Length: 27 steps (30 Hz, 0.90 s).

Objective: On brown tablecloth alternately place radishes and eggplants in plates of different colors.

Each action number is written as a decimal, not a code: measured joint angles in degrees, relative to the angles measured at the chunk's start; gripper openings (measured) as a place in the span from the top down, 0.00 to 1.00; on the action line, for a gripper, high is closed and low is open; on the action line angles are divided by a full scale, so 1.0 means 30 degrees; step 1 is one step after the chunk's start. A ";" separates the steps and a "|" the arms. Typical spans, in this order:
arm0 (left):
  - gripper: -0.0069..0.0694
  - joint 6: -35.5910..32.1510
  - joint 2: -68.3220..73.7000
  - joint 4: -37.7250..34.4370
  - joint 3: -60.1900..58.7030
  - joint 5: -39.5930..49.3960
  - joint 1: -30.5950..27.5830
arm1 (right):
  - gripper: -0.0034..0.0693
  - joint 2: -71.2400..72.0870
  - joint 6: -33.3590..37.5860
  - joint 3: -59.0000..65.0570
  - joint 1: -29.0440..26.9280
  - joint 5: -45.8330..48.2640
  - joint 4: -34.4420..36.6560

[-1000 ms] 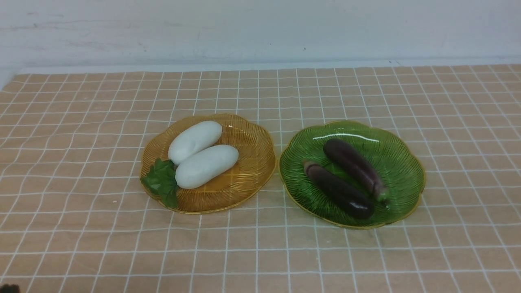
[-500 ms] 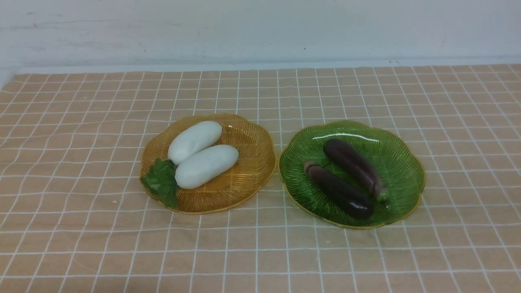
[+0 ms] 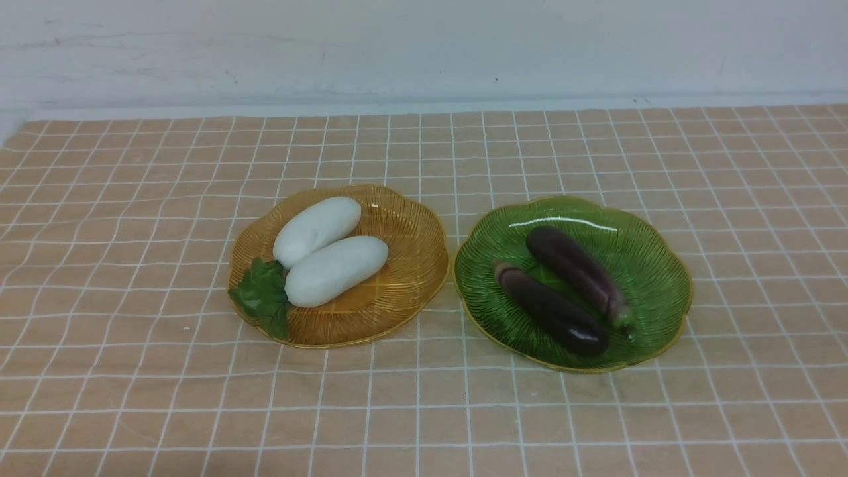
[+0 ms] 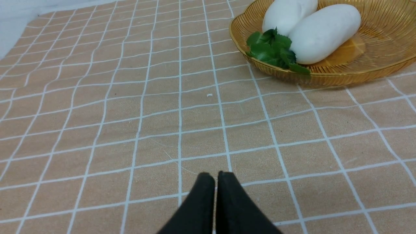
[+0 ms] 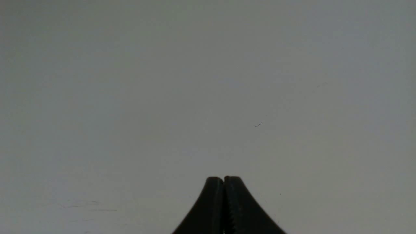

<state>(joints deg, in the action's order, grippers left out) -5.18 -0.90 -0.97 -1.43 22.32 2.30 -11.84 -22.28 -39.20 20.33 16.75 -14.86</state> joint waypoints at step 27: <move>0.91 0.0000 0.0000 0.0000 -0.0022 0.0000 0.0000 | 0.97 0.1827 0.7198 0.6424 -0.4393 0.1834 0.3962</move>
<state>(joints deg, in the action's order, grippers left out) -5.18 -0.90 -0.97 -1.49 22.32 2.30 -6.36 -0.68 -19.93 7.15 22.25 -2.98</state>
